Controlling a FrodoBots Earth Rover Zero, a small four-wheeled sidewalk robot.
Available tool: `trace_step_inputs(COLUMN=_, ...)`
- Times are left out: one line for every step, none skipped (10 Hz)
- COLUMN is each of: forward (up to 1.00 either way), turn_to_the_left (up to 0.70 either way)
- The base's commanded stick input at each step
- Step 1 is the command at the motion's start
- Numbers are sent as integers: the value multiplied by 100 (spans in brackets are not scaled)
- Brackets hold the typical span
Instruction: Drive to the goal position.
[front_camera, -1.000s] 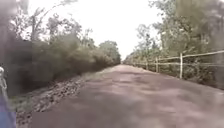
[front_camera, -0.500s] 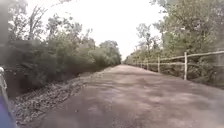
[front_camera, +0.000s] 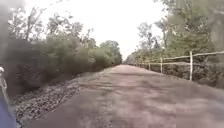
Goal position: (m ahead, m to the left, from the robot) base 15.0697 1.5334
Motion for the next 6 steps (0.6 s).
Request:
trace_step_inputs(forward=70, turn_to_the_left=0)
trace_step_inputs(forward=70, turn_to_the_left=0)
trace_step_inputs(forward=70, turn_to_the_left=0)
trace_step_inputs(forward=70, turn_to_the_left=0)
trace_step_inputs(forward=70, turn_to_the_left=0)
trace_step_inputs(forward=70, turn_to_the_left=0)
